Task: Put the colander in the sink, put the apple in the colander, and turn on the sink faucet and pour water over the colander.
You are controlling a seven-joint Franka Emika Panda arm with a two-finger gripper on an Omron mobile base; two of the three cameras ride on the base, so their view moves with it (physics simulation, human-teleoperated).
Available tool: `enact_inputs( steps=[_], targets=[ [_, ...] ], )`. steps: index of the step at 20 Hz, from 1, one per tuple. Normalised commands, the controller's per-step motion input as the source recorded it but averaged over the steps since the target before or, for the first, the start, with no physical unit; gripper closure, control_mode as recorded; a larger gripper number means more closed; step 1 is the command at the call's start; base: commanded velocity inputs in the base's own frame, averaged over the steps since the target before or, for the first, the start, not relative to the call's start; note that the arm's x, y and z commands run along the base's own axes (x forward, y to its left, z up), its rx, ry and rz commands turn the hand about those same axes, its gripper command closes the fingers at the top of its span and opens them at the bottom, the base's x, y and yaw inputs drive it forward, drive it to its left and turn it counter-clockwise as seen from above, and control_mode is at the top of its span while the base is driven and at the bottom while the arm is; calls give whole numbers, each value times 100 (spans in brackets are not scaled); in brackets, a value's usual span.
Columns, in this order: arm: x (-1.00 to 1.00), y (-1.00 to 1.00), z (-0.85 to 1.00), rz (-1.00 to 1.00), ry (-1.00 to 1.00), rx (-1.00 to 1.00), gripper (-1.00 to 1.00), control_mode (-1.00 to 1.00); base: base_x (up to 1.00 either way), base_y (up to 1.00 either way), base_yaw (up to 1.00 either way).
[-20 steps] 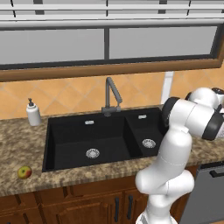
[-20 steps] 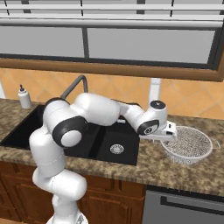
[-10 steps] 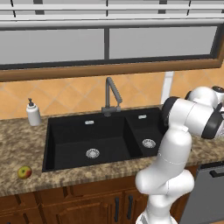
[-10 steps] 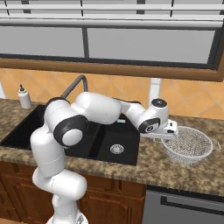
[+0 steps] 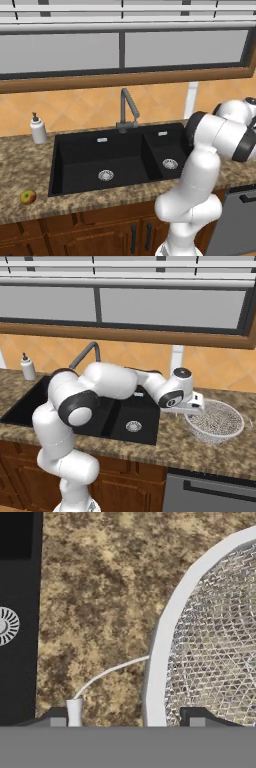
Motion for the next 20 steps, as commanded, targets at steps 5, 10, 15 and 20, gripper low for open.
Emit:
enact_inputs(
  steps=[5,10,15,20],
  targets=[
    [-30,18,25,0,-15,-6,100,-100,0,0,0],
    [-38,43,29,0,-12,-11,100,-100,0,0,0],
    [-30,66,42,3,-1,-8,100,-100,0,0,0],
    [-15,78,46,9,7,-6,100,-100,0,0,0]
  ],
)
